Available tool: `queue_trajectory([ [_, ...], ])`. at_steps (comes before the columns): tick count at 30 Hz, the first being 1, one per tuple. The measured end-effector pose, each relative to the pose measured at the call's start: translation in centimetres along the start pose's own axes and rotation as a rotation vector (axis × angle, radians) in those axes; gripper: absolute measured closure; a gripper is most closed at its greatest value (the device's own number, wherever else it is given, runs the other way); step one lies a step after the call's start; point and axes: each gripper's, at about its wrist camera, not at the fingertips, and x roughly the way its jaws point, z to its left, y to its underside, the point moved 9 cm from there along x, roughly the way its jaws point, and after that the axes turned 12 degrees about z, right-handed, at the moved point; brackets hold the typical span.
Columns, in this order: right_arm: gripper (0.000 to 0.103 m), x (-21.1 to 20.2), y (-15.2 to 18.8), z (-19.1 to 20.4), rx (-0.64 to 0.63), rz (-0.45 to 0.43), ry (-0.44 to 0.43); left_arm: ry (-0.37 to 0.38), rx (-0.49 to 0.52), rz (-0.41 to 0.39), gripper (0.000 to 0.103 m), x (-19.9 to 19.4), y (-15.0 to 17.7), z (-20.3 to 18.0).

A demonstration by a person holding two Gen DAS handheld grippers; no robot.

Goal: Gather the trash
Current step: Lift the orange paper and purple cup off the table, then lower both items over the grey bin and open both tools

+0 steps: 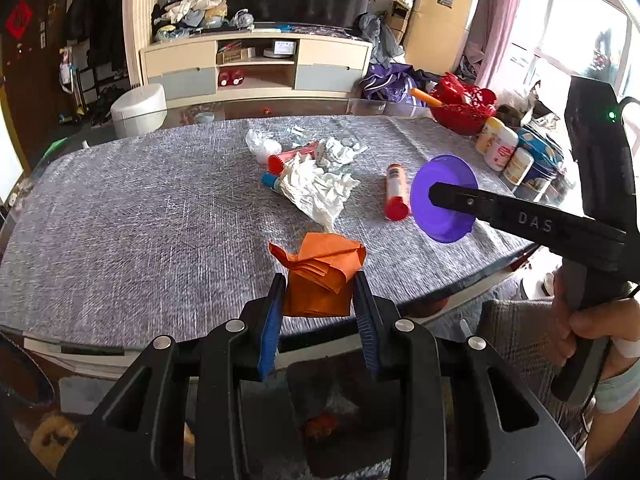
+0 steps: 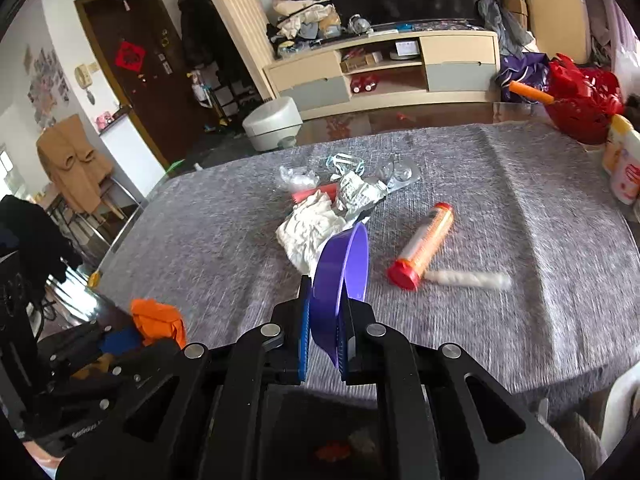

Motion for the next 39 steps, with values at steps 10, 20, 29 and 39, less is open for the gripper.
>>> queue_trajectory([
  [10, 0.091, -1.0, 8.2, 1.1, -0.036, 0.072, 0.036, 0.008, 0.03, 0.064, 0.071, 0.3, 6.3, -1.9],
  [20, 0.091, 3.3, 15.8, 0.1, 0.019, 0.224, 0.038, 0.041, -0.001, 0.211, 0.071, 5.1, 13.2, -2.7],
  [29, 0.091, 7.7, 19.0, -0.6, 0.061, 0.341, 0.008, 0.062, -0.003, 0.352, 0.071, 9.7, 16.8, -3.1],
  [39, 0.088, 8.7, 19.1, -0.9, 0.053, 0.362, 0.014, 0.078, -0.02, 0.395, 0.069, 11.2, 17.4, -2.8],
])
